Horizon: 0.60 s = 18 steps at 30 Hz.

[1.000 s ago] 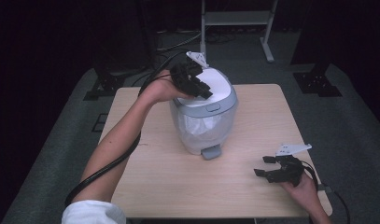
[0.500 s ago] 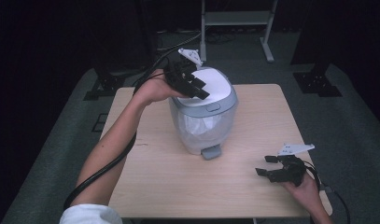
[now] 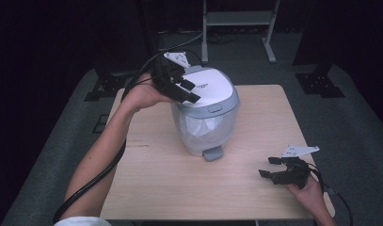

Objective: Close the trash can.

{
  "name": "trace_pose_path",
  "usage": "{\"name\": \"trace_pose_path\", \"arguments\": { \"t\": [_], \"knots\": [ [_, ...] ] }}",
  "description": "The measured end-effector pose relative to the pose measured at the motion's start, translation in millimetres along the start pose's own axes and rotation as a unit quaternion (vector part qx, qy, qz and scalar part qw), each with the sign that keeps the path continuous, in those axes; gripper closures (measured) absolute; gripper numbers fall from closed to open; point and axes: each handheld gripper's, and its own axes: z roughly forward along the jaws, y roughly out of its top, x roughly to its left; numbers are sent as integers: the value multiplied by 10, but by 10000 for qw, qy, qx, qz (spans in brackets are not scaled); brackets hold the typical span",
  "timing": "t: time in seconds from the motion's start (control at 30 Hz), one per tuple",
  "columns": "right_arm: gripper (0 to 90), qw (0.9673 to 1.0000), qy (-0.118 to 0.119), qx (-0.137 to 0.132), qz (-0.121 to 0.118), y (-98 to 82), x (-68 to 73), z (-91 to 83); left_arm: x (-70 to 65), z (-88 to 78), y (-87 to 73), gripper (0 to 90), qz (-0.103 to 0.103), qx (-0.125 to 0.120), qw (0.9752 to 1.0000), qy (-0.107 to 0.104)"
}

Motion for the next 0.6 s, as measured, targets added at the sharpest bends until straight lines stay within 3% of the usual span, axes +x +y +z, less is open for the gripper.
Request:
{"name": "trace_pose_path", "arguments": {
  "t": [0.33, 0.6],
  "knots": [
    [275, 10000, 13, -6, 1, 10, 6, 20, 26, -131, -227, 394, -257, -43, 9996, 148],
    [274, 10000, -13, 9, 23, 17, -4, 29, 19, -222, -366, 367, -325, -63, 9993, 166]
  ]
}}
